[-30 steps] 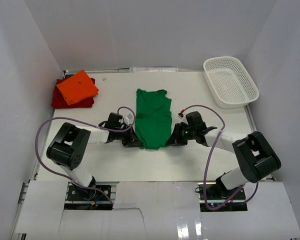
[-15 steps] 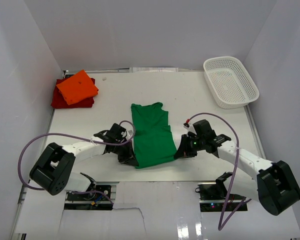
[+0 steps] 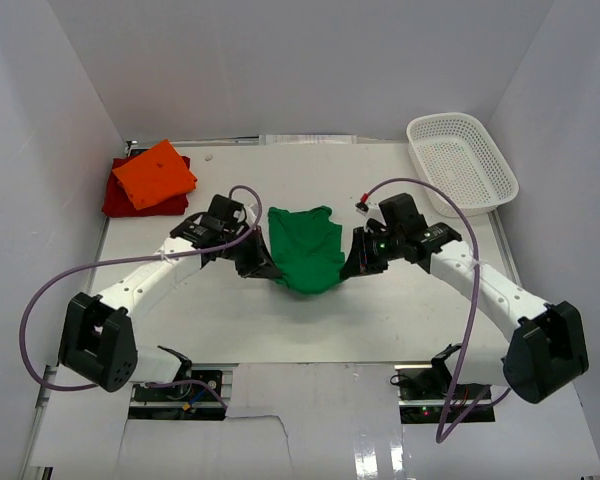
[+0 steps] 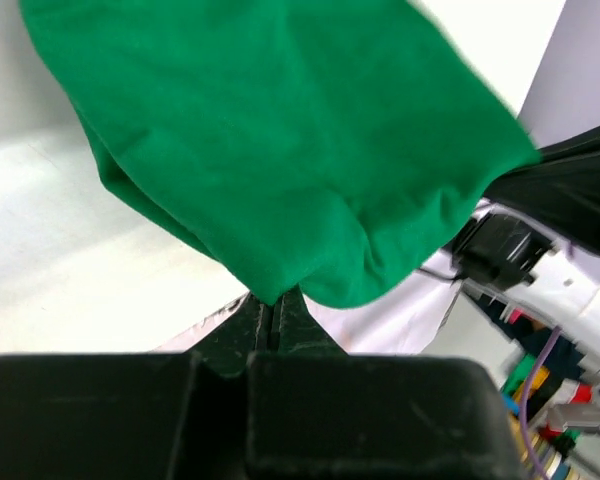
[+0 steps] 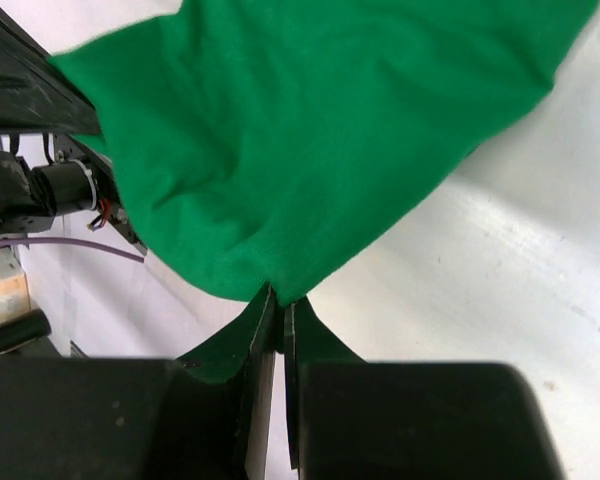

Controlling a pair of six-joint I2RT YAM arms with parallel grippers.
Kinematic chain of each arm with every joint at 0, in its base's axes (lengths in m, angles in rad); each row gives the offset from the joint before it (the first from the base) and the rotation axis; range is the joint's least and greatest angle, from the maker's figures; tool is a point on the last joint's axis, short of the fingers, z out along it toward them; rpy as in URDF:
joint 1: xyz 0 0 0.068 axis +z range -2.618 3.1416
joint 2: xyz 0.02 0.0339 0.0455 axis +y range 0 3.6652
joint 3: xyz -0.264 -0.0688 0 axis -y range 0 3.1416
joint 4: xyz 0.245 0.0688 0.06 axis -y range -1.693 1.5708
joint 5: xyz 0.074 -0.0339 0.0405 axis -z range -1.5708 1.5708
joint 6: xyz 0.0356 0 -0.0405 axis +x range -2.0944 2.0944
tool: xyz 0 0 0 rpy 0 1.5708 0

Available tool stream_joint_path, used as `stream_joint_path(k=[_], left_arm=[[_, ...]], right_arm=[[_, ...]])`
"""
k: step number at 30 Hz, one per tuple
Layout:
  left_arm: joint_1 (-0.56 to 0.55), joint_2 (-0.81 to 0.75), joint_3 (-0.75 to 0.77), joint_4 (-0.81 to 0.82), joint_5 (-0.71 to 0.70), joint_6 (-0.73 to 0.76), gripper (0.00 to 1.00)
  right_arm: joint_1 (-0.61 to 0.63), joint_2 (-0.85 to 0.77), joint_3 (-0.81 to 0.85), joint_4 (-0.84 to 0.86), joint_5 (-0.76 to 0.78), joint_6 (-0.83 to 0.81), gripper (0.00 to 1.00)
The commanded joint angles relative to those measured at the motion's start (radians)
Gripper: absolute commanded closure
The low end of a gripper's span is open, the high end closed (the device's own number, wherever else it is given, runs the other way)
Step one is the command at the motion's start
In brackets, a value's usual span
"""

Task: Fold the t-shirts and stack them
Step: Fold the long partially folded tshirt into a neat square

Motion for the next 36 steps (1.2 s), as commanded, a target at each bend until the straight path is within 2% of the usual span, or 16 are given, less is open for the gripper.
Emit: stream_joint_path(k=[1, 7, 15, 21, 27, 30, 36], left_arm=[[0.084, 0.019, 0.073, -0.052, 0.024, 0.053, 1.0], [0.184, 0.121, 0.165, -0.043, 0.038, 0.109, 1.0], [0.224, 0.28, 0.326, -0.026, 0.038, 0.124, 1.0], [0.235, 0.343, 0.429, -0.037, 0.05, 0.126, 1.0], [0.235, 0.346, 0.424, -0.031, 0.058, 0.123, 1.0], [0.235, 0.383, 0.483, -0.029, 0.067, 0.12, 1.0], [0.235, 0.562, 0.783, -0.031, 0.096, 0.081, 1.0]], right_arm=[[-0.01, 0.08, 0.099, -0.045, 0.004, -0.074, 0.92], [-0.025, 0.235, 0.289, -0.087, 0.019, -0.121, 0.92], [-0.059, 0.387, 0.398, -0.084, -0.027, -0.154, 0.92], [-0.07, 0.401, 0.414, -0.082, -0.041, -0.157, 0.92], [-0.085, 0.376, 0.399, -0.076, -0.025, -0.152, 0.92], [-0.103, 0.388, 0.437, -0.076, -0.022, -0.149, 0.92], [-0.162, 0.48, 0.558, -0.094, -0.025, -0.149, 0.92]])
